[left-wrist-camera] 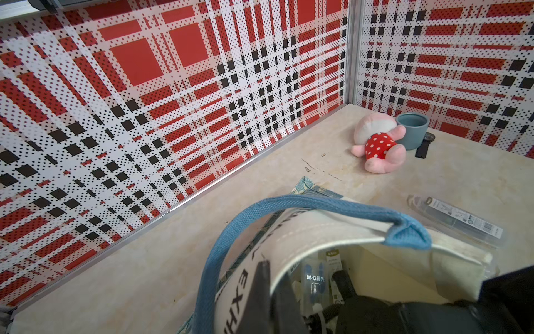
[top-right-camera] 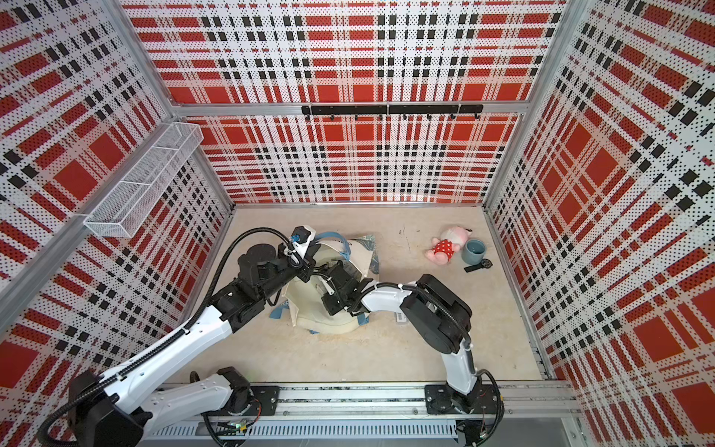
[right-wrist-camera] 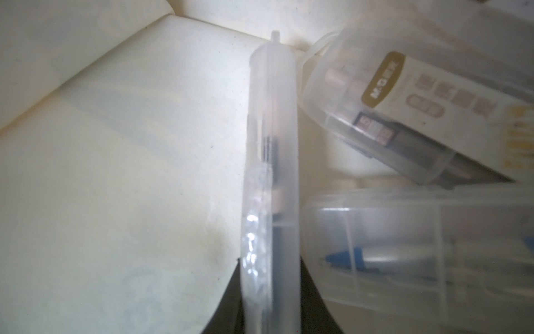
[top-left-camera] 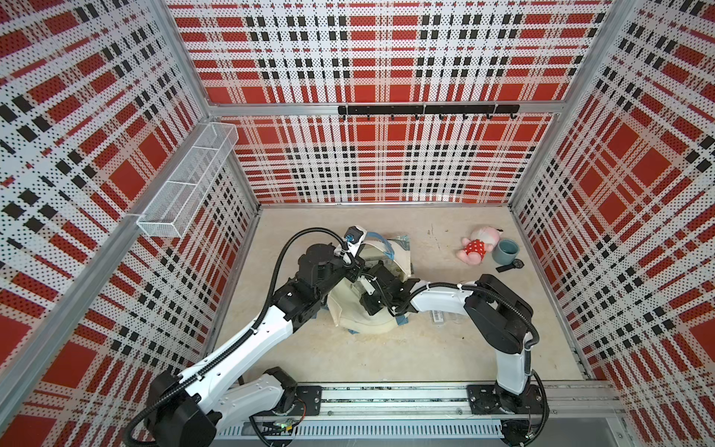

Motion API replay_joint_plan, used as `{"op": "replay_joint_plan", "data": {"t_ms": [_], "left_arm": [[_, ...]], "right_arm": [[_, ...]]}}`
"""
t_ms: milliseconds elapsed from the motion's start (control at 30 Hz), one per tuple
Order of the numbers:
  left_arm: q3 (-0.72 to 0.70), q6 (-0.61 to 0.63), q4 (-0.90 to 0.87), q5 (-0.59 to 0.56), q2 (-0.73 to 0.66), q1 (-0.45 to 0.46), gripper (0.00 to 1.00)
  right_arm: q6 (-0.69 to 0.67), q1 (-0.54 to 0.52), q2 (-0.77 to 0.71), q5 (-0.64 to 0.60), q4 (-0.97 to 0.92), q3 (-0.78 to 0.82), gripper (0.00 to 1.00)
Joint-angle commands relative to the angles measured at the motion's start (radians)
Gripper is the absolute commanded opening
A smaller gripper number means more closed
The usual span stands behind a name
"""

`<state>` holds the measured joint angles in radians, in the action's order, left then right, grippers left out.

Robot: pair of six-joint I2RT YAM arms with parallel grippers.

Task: Take out the compass set from the canvas bag
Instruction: Pick up the compass set from the canvas bag.

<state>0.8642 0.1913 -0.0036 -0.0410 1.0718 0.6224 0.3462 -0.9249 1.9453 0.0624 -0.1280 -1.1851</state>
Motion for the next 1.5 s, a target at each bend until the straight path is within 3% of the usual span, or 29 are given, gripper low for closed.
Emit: {"op": "replay_joint_plan", "data": {"t_ms": [0, 467, 900, 1033, 1467], "left_arm": [[0.01, 0.007, 0.116, 0.029, -0.036, 0.002, 0.0], [0.013, -0.008, 0.141, 0.0, -0.037, 0.013, 0.0], [0.011, -0.015, 0.155, -0.036, 0.004, 0.057, 0.0], [0.013, -0.019, 0.158, -0.038, 0.016, 0.057, 0.0], [-0.014, -0.022, 0.174, -0.046, -0.006, 0.033, 0.0]], "right_arm": [[0.016, -0.011, -0.078, -0.029, -0.016, -0.013, 0.21], [0.089, -0.033, -0.212, -0.096, -0.112, 0.061, 0.18], [0.122, -0.059, -0.089, -0.264, -0.35, -0.125, 0.17], [0.12, -0.069, -0.102, -0.259, -0.385, -0.143, 0.18], [0.174, -0.077, -0.248, -0.059, -0.35, -0.09, 0.19]]}}
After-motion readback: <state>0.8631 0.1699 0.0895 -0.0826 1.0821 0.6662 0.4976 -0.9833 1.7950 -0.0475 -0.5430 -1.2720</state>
